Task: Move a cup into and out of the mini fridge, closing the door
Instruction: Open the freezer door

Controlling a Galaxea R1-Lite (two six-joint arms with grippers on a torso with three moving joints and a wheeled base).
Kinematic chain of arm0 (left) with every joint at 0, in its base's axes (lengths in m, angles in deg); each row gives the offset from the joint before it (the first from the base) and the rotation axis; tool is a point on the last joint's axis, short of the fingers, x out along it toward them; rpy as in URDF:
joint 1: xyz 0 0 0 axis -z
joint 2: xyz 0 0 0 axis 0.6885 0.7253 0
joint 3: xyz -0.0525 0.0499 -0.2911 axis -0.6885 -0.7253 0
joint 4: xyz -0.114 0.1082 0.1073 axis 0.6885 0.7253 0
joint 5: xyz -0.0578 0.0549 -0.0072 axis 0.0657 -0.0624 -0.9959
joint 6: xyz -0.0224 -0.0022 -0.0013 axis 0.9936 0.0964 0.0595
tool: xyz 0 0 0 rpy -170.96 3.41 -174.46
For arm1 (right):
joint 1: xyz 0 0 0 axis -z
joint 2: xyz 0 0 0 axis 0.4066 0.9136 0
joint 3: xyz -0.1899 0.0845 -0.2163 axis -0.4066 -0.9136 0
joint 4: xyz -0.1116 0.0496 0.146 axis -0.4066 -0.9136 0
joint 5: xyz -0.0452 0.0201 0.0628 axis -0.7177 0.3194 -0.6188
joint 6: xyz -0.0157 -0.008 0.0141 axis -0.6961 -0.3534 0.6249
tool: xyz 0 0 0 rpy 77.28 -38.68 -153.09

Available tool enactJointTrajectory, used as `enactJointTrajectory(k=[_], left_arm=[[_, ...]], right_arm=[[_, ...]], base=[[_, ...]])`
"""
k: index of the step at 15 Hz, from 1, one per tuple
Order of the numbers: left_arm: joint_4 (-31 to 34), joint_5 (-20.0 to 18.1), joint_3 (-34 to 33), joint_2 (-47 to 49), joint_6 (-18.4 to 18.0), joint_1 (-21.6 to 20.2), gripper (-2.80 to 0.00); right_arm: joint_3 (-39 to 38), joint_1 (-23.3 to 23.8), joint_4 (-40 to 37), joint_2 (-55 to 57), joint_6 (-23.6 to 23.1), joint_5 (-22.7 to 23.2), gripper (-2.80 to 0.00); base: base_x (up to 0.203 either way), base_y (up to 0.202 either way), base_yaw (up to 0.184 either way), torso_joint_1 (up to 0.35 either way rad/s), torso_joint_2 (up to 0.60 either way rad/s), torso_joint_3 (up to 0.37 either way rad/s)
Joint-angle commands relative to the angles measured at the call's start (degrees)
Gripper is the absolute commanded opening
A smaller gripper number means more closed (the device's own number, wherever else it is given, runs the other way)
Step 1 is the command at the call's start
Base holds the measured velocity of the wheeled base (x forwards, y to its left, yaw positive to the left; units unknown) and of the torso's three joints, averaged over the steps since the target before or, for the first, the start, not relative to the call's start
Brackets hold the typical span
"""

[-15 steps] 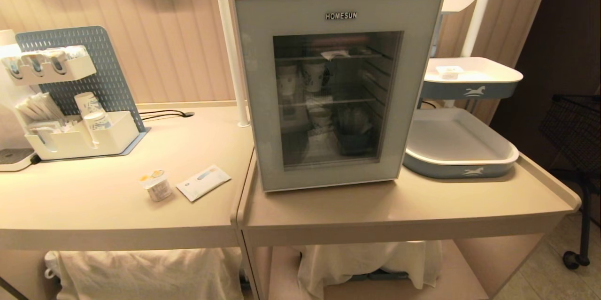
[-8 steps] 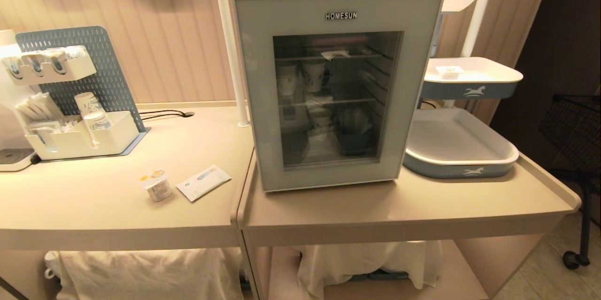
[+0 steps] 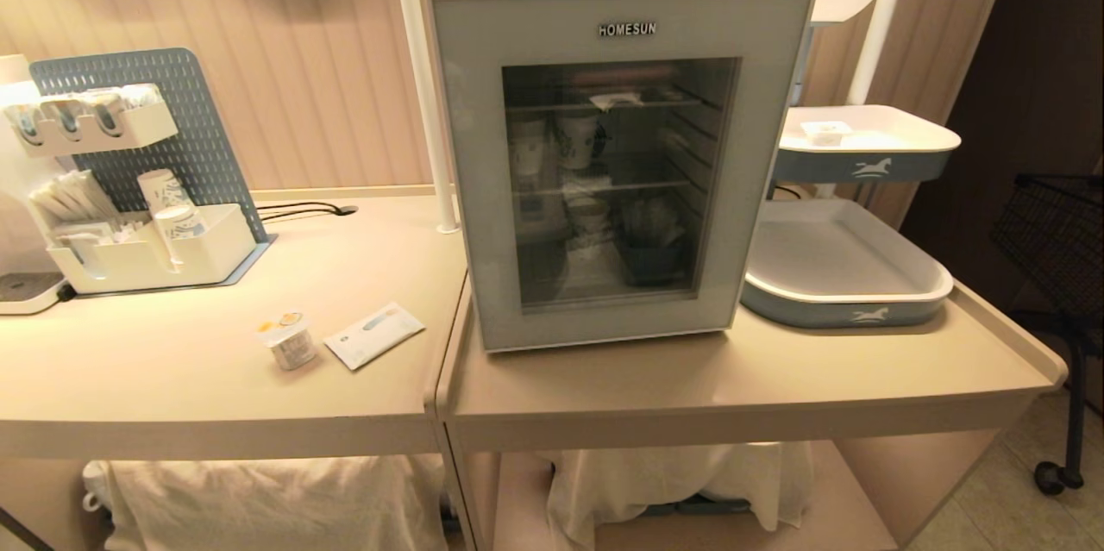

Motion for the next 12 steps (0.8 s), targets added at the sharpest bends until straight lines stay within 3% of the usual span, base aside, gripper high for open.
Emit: enactJointTrajectory(k=[1, 2, 3, 5, 7, 12], left_arm=[[6.03, -2.03, 9.45, 12.02, 2.20, 0.25, -2.80], [7.19, -4.73, 12.20, 16.92, 3.31, 0.29, -2.80], [7.82, -7.44, 14.51, 22.27, 4.55, 0.32, 0.00], [6.26, -12.78, 17.99, 33.20, 6.88, 0.37, 0.00], [0.61, -20.14, 20.95, 44.95, 10.12, 0.37, 0.00], [-27.34, -40.02, 24.12, 73.33, 14.96, -0.02, 0.00]], right_arm=[[-0.01, -0.03, -0.06, -0.02, -0.06, 0.01, -2.80], [-0.01, -0.03, -0.06, -0.02, -0.06, 0.01, -2.80], [-0.01, -0.11, -0.06, -0.02, -0.06, 0.01, -2.80], [-0.01, -0.06, -0.06, -0.02, -0.06, 0.01, -2.80], [-0.01, -0.03, -0.06, -0.02, -0.06, 0.01, -2.80], [-0.01, -0.03, -0.06, -0.02, -0.06, 0.01, -2.80]], base=[[0.000, 0.000, 0.000, 0.000, 0.00, 0.000], [0.000, 0.000, 0.000, 0.000, 0.00, 0.000], [0.000, 0.000, 0.000, 0.000, 0.00, 0.000], [0.000, 0.000, 0.000, 0.000, 0.00, 0.000], [0.000, 0.000, 0.000, 0.000, 0.00, 0.000], [0.000, 0.000, 0.000, 0.000, 0.00, 0.000]])
